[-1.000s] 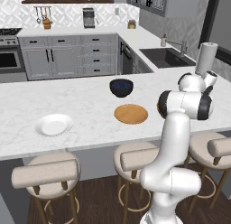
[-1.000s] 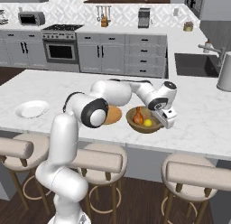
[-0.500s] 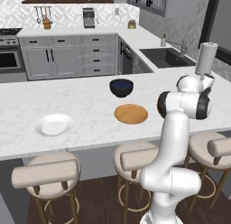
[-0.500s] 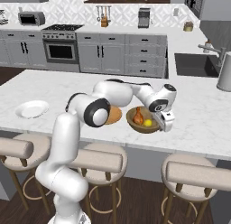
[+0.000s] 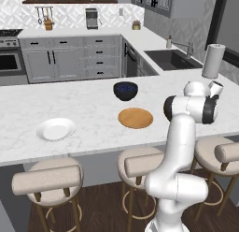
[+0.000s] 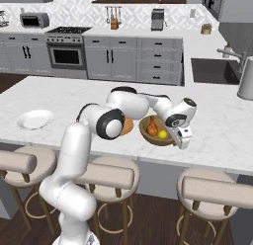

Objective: Pick the chicken drumstick and lemon from their plates and place them in the bowl. Then put the bowl in the fridge.

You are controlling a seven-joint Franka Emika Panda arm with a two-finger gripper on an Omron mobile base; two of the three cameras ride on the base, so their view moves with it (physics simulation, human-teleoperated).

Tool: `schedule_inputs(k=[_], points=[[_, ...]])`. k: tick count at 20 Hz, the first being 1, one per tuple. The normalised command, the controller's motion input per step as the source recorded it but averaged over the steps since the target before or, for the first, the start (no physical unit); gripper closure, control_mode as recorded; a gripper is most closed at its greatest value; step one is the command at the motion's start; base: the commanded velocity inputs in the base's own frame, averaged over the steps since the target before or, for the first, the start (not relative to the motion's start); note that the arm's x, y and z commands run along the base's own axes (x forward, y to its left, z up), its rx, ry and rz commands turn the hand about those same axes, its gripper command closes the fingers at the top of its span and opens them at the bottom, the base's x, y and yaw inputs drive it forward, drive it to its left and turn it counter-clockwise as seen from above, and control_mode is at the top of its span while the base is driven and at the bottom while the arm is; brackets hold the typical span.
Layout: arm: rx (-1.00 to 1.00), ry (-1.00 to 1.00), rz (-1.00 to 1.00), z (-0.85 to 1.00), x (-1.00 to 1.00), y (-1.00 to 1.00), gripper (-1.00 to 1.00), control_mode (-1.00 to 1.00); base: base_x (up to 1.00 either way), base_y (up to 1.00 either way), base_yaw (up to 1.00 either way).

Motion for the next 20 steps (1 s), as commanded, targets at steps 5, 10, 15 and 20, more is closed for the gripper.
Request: schedule_inputs(k=[5, 10, 15, 20], points=[[0.05, 0.0, 0.01, -0.06, -0.03, 0.03, 1.0, -1.0, 0.0, 0.0, 0.0], [0.14, -0.06, 0.1, 0.74, -0.89, 0.0, 1.0, -1.0, 0.0, 0.0, 0.0], [0.01, -0.01, 0.15, 0.95, -1.0, 0.46, 1.0, -1.0, 0.0, 0.0, 0.0], [-0.12, 0.0, 0.14, 0.67, -1.0, 1.0, 1.0, -1.0, 0.0, 0.0, 0.0]])
